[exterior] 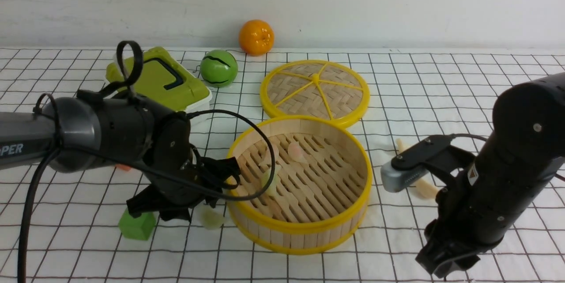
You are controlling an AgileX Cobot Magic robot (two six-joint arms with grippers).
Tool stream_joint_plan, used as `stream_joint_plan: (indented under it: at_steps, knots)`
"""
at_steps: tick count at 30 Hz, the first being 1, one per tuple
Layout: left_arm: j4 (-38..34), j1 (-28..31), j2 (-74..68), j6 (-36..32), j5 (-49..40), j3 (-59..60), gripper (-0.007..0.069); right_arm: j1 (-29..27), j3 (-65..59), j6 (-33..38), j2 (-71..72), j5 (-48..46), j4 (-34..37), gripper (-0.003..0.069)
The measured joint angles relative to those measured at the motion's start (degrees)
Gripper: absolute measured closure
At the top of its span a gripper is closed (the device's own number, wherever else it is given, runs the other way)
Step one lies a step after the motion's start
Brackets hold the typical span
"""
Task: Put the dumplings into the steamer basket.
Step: Use the left arm to grab a dumpling, then use the left arm to put the dumpling into the steamer
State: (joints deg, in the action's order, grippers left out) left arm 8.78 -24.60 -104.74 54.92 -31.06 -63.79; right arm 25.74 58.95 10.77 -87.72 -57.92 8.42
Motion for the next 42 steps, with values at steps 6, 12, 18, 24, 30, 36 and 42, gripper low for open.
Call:
stream_joint_plan:
  at_steps: [6,12,18,24,30,36,42]
  knots:
    - [-0.2,0.0,-1.0,-1.4,0.0,0.0,0.0310,0.0,0.0,0.0,0.0,0.0,0.0,0.0419]
    - [-0.2,0.0,-0.4,-4.0,0.0,0.0,0.0482,0.0,0.0,0.0,0.0,0.0,0.0,0.0419]
    - [1.3,0.0,0.1,-5.5,0.2,0.0,0.0569,0.0,0.0,0.0,0.0,0.0,0.0,0.0419]
    - [5.8,0.0,0.6,-6.1,-3.3,-2.4,0.0569,0.0,0.0,0.0,0.0,0.1,0.0,0.0419]
    - [11.1,0.0,3.3,-6.9,-6.8,-7.2,0.0569,0.0,0.0,0.0,0.0,0.3,0.0,0.0419]
    - [9.7,0.0,5.8,-15.6,-13.0,-14.5,0.0571,0.0,0.0,0.0,0.0,0.2,-0.4,0.0419]
    - [-6.8,-0.1,5.2,-35.5,-19.2,-28.2,0.0573,0.0,1.8,0.0,1.5,-0.8,-3.1,0.0419]
